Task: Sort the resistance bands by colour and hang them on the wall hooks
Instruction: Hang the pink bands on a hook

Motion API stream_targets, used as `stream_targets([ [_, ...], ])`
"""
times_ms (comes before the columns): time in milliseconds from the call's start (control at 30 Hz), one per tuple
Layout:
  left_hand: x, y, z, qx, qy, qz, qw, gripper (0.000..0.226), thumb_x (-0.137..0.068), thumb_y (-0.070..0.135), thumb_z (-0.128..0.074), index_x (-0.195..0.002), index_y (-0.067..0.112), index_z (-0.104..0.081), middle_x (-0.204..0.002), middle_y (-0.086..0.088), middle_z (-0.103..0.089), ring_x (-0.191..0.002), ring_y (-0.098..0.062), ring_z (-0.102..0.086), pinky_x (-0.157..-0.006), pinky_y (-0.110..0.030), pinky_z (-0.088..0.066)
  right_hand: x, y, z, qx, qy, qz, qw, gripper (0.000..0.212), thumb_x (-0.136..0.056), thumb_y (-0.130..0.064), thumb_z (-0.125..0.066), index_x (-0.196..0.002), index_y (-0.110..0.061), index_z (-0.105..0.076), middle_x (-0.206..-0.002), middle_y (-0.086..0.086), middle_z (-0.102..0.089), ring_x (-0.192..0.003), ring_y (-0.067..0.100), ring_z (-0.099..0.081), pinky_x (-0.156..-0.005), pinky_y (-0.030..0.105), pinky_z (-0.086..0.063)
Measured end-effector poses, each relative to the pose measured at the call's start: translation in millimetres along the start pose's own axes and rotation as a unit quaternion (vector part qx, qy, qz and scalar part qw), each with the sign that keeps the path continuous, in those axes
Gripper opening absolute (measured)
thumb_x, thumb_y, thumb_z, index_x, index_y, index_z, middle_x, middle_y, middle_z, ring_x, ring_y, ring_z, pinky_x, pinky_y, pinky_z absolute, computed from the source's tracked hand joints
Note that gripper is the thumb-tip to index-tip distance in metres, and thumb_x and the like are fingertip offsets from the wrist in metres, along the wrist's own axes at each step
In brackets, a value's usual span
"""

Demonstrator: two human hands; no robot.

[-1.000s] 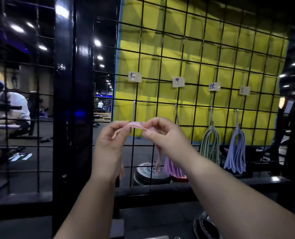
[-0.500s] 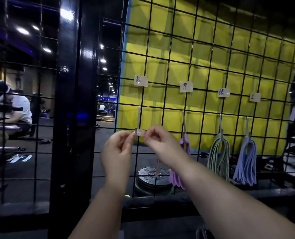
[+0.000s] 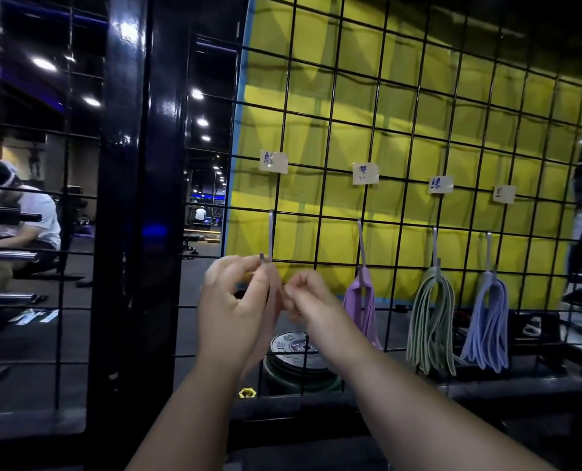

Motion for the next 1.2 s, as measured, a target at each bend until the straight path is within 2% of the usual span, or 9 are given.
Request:
stream_targets([
  [133, -6.7, 1.5, -3.2, 0.04, -0.041, 0.028, 0.998, 0.026, -0.093, 0.021, -0.058, -0.072, 0.029, -0.072, -0.082, 0.01, -0.066, -0.086, 0.002, -0.059, -0.076, -0.022, -0.044, 2.6, 1.3, -2.2, -0.055, -0.009, -0.031, 0.998, 0.011, -0.101, -0.027, -0.044, -0.109, -0.021, -0.048, -0.089, -0.006, -0.059, -0.088, 0.012, -0.059, -0.088, 0.031, -0.046],
  [300, -10.2, -2.7, -2.6, 0.141, -0.068, 0.113, 0.981, 0.031, -0.095, 0.037, -0.053, -0.07, 0.027, -0.069, -0.069, 0.0, -0.063, -0.067, -0.014, -0.056, -0.07, -0.036, -0.046, 5.6, 8.9, -2.6, -0.084, -0.016, -0.069, 0.994, 0.027, -0.1, -0.034, -0.044, -0.124, -0.025, -0.052, -0.116, -0.001, -0.065, -0.107, 0.017, -0.062, -0.096, 0.039, -0.048],
  [467, -10.7, 6.6, -10.4, 0.275, -0.125, 0.202, 0.932, 0.041, -0.097, 0.034, -0.047, -0.062, 0.025, -0.067, -0.064, -0.002, -0.058, -0.062, -0.016, -0.054, -0.063, -0.033, -0.043, 12.0, 7.6, -5.4, -0.129, -0.047, -0.08, 0.987, 0.025, -0.097, -0.039, -0.047, -0.107, -0.018, -0.058, -0.105, 0.0, -0.066, -0.108, 0.023, -0.061, -0.103, 0.049, -0.04],
  [633, -12.9, 9.3, -12.1, 0.289, -0.127, 0.2, 0.928, 0.031, -0.095, 0.033, -0.048, -0.072, 0.018, -0.062, -0.061, 0.003, -0.055, -0.061, -0.013, -0.051, -0.059, -0.03, -0.042, 16.4, 2.5, -2.9, -0.143, -0.07, -0.068, 0.985, 0.032, -0.085, -0.044, -0.059, -0.099, -0.016, -0.06, -0.089, -0.007, -0.067, -0.09, 0.011, -0.061, -0.089, 0.035, -0.046],
  [733, -12.3, 10.3, -12.6, 0.285, -0.131, 0.195, 0.929, 0.03, -0.097, 0.031, -0.046, -0.077, 0.015, -0.059, -0.055, 0.006, -0.055, -0.056, -0.011, -0.052, -0.059, -0.03, -0.043, 18.7, -0.3, -1.4, -0.167, -0.072, -0.082, 0.98, 0.047, -0.078, -0.044, -0.063, -0.111, -0.011, -0.061, -0.09, -0.002, -0.066, -0.085, 0.014, -0.06, -0.078, 0.031, -0.047],
  [867, -11.1, 8.4, -11.7, 0.276, -0.125, 0.185, 0.935, 0.032, -0.099, 0.029, -0.043, -0.077, 0.012, -0.058, -0.05, 0.009, -0.052, -0.049, -0.006, -0.051, -0.06, -0.028, -0.041, 17.2, 0.6, -3.8, -0.252, -0.078, -0.125, 0.956, 0.043, -0.094, -0.034, -0.055, -0.128, -0.009, -0.052, -0.113, 0.012, -0.063, -0.091, 0.028, -0.06, -0.079, 0.049, -0.051],
  [967, -13.4, 4.2, -10.5, 0.283, -0.107, 0.19, 0.934, 0.031, -0.099, 0.029, -0.044, -0.075, 0.014, -0.057, -0.058, 0.006, -0.054, -0.057, -0.009, -0.051, -0.063, -0.028, -0.042, 14.1, 2.1, 0.1, -0.278, -0.051, -0.123, 0.951, 0.035, -0.099, -0.029, -0.048, -0.125, -0.007, -0.056, -0.097, 0.006, -0.071, -0.078, 0.013, -0.065, -0.069, 0.027, -0.051],
  [1033, -15.2, 2.2, -10.0, 0.289, -0.094, 0.19, 0.934, 0.03, -0.099, 0.029, -0.045, -0.075, 0.016, -0.056, -0.059, 0.007, -0.051, -0.057, -0.009, -0.049, -0.062, -0.027, -0.04, 14.8, 2.4, 2.1, -0.279, -0.051, -0.123, 0.951, 0.032, -0.099, -0.028, -0.046, -0.121, -0.009, -0.059, -0.087, 0.005, -0.072, -0.07, 0.011, -0.065, -0.063, 0.024, -0.049],
  [1200, -12.8, 5.5, -13.3, 0.292, -0.101, 0.18, 0.934, 0.029, -0.099, 0.031, -0.043, -0.077, 0.014, -0.054, -0.047, 0.01, -0.045, -0.046, -0.004, -0.045, -0.059, -0.028, -0.038, 23.9, 8.0, -3.0, -0.228, -0.075, -0.133, 0.962, 0.037, -0.099, -0.028, -0.045, -0.125, -0.002, -0.052, -0.078, 0.002, -0.064, -0.067, 0.014, -0.06, -0.07, 0.043, -0.053],
])
Point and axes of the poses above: each hand's wrist, its own x-axis away from the middle knuckle, its own z-axis out of the back of the hand, y = z × x, the point moved 5 cm from there along -x, towards the middle knuckle
